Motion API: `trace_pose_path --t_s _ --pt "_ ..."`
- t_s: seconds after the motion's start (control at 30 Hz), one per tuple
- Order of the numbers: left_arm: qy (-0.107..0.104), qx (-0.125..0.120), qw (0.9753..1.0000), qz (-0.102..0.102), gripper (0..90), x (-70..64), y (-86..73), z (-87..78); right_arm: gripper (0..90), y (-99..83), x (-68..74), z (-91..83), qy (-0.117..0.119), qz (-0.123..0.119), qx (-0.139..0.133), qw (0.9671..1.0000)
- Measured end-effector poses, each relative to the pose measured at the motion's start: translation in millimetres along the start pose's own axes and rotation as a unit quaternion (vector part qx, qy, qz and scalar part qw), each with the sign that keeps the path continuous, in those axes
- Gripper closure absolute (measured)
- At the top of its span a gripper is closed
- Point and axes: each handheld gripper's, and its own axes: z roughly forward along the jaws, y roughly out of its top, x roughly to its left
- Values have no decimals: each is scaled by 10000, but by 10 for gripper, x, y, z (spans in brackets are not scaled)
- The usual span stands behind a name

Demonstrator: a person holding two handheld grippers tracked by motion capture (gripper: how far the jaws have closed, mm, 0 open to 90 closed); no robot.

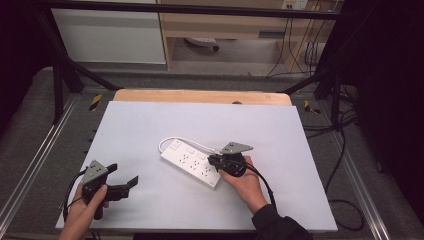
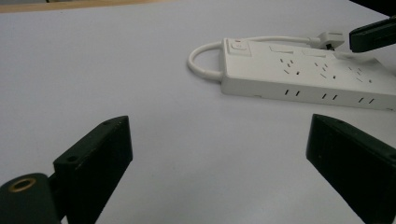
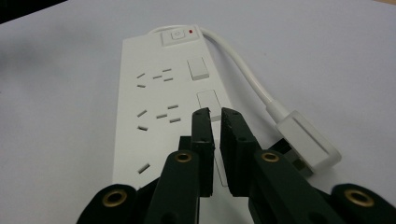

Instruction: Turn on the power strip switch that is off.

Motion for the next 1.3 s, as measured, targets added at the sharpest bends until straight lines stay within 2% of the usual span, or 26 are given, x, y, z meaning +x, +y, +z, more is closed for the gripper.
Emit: trace_pose_path --t_s 0.47,1.3 --pt "-3 4 10000 0 71 -1 0 0 899 -49 7 52 -50 -24 7 10000" --pt "-15 25 10000 4 74 -3 -2 2 900 -47 -11 136 -114 -17 -106 9999"
